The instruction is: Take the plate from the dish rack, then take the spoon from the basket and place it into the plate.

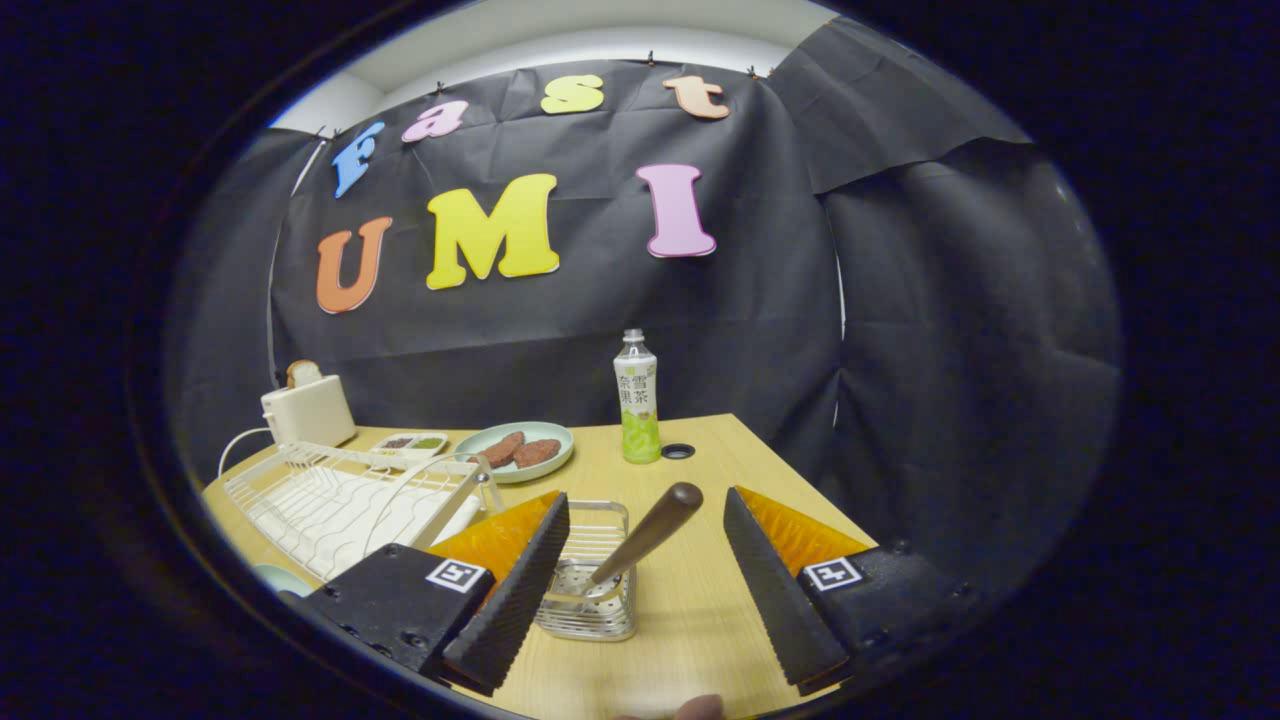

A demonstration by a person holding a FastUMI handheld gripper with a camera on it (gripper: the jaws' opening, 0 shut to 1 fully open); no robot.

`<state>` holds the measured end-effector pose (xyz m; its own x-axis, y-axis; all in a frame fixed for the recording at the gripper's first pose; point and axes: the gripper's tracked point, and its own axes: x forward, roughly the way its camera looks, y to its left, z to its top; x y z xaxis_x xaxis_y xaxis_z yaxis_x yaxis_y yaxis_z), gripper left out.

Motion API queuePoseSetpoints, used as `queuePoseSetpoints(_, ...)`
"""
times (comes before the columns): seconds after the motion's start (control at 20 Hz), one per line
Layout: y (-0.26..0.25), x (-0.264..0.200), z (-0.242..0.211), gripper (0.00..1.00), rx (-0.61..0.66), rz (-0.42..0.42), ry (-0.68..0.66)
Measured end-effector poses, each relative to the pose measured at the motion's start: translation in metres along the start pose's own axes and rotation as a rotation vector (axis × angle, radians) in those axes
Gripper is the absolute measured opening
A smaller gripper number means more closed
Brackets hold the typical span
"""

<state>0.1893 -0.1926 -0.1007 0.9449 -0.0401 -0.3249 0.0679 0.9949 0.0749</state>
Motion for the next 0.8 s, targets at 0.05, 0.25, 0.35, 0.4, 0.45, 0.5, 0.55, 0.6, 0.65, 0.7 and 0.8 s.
queuePoseSetpoints(0.05, 0.003, 0.004, -0.001, 0.98, 0.001, 0.004, 0.011)
queuePoseSetpoints(0.25, 0.008, 0.012, -0.004, 0.81, 0.016, 0.021, 0.027)
queuePoseSetpoints(0.35, 0.01, 0.014, -0.004, 0.67, 0.038, 0.025, 0.032)
queuePoseSetpoints(0.4, 0.012, 0.012, -0.003, 0.6, 0.043, 0.032, 0.03)
queuePoseSetpoints(0.45, 0.012, 0.01, 0.0, 0.47, 0.049, 0.031, 0.021)
queuePoseSetpoints(0.5, 0.016, 0.009, 0.001, 0.38, 0.061, 0.046, 0.024)
queuePoseSetpoints(0.55, 0.02, 0.007, 0.002, 0.3, 0.077, 0.06, 0.028)
queuePoseSetpoints(0.6, 0.023, 0.005, 0.006, 0.28, 0.089, 0.066, 0.027)
queuePoseSetpoints(0.65, 0.023, 0.004, 0.012, 0.23, 0.091, 0.058, 0.018)
queuePoseSetpoints(0.7, 0.021, 0.005, 0.018, 0.21, 0.075, 0.035, 0.009)
queuePoseSetpoints(0.8, 0.026, -0.001, 0.033, 0.16, 0.057, 0.039, -0.01)
